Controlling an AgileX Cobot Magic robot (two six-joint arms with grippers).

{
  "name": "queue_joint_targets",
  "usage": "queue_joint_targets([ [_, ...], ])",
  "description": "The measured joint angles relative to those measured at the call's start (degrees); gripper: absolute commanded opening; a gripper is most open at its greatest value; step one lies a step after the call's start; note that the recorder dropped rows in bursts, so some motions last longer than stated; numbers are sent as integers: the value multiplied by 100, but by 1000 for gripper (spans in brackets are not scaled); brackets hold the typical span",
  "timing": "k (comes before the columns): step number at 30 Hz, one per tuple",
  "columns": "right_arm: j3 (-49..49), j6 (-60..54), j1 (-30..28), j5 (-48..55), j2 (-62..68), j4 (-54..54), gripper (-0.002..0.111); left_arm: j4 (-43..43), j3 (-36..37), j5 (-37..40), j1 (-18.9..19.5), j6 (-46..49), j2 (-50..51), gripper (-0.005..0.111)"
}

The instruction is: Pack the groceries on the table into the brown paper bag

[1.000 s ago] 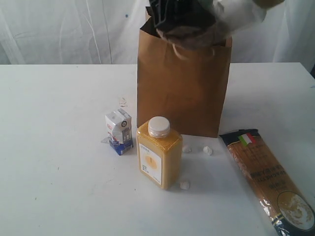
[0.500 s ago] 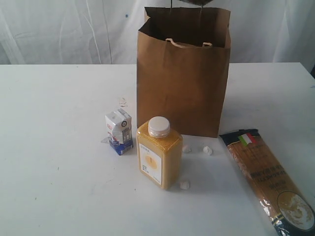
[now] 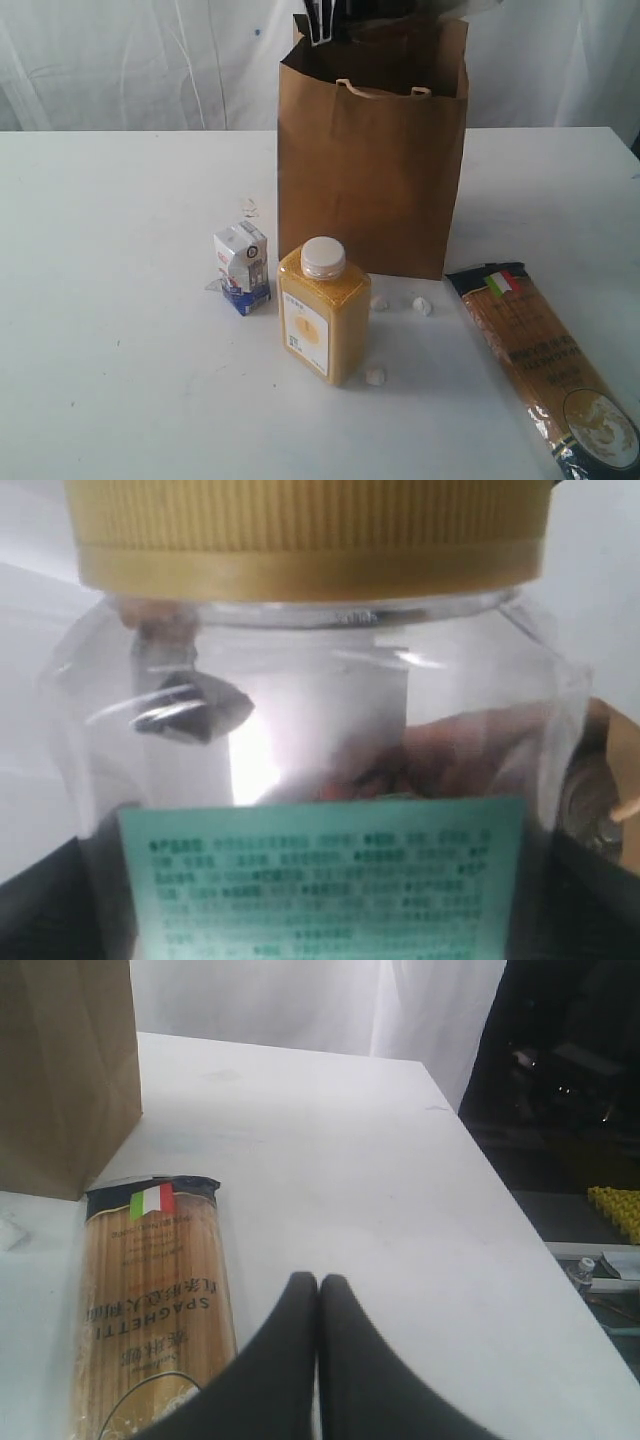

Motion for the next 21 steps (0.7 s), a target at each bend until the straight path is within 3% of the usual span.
queue_joint_targets([
  [7,0,0,0,0,0,0,0,-26,230,-86,226,156,0,0],
  [21,0,0,0,0,0,0,0,-202,345,-611,238,217,329,0],
])
